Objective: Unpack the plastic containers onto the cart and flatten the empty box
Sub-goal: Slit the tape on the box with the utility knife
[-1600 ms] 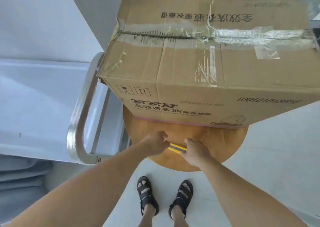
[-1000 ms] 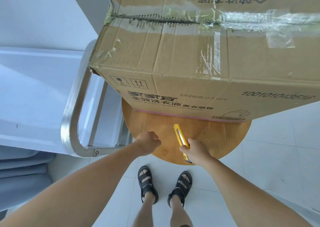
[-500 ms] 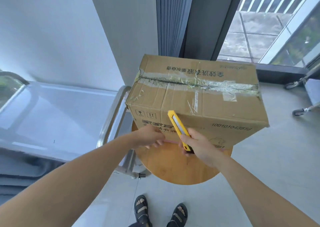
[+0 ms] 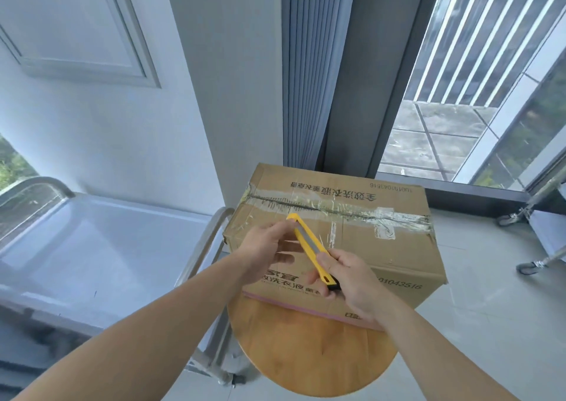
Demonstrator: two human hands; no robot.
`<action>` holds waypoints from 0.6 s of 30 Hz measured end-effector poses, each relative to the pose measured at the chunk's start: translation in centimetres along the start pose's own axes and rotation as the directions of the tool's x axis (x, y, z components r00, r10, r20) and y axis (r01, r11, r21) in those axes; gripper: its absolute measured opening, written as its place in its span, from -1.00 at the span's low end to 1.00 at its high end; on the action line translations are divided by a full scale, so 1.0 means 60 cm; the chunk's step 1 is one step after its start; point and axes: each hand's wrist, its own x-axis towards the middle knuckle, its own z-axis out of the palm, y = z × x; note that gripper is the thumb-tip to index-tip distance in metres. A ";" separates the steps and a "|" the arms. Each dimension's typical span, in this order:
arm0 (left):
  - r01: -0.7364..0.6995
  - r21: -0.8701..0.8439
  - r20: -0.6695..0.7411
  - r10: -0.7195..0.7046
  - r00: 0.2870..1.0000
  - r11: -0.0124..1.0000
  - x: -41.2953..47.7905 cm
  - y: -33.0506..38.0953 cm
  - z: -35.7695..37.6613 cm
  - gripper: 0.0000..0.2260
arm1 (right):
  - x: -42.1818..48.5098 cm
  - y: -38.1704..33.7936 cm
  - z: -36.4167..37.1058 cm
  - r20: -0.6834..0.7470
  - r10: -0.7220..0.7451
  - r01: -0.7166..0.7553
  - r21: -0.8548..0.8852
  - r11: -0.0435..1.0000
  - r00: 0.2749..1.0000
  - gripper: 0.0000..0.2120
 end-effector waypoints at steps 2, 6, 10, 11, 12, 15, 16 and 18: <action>-0.040 0.007 -0.008 0.040 0.999 0.999 0.001 0.003 0.002 -0.80 | 0.003 -0.003 0.002 -0.005 0.002 -0.002 -0.013 1.000 1.000 -0.73; -0.068 -0.002 0.001 0.068 0.998 0.998 0.007 0.007 -0.015 -0.79 | 0.018 -0.013 0.008 -0.026 -0.006 0.003 -0.105 0.995 1.000 -0.73; -0.082 -0.045 0.031 0.083 0.996 0.996 0.027 0.018 -0.040 -0.78 | 0.044 -0.030 0.015 -0.003 -0.025 0.024 -0.141 0.990 1.000 -0.77; -0.080 -0.050 0.037 0.082 0.996 0.995 0.035 0.020 -0.048 -0.77 | 0.050 -0.033 0.016 0.005 -0.017 0.018 -0.101 0.995 1.000 -0.77; -0.075 -0.058 0.046 0.078 0.996 0.995 0.042 0.023 -0.056 -0.75 | 0.056 -0.037 0.017 0.009 -0.006 0.007 -0.069 0.998 1.000 -0.77; -0.048 -0.107 0.082 0.057 0.995 0.993 0.065 0.033 -0.080 -0.75 | 0.080 -0.046 0.027 -0.025 -0.005 0.003 -0.090 0.996 1.000 -0.79; -0.037 -0.130 0.093 0.049 0.994 0.991 0.073 0.037 -0.087 -0.77 | 0.091 -0.048 0.031 -0.044 -0.018 0.013 -0.113 0.993 0.999 -0.80; -0.016 -0.176 0.103 0.034 0.994 0.984 0.089 0.045 -0.100 -0.78 | 0.115 -0.052 0.044 -0.093 -0.035 0.021 -0.144 0.989 0.995 -0.82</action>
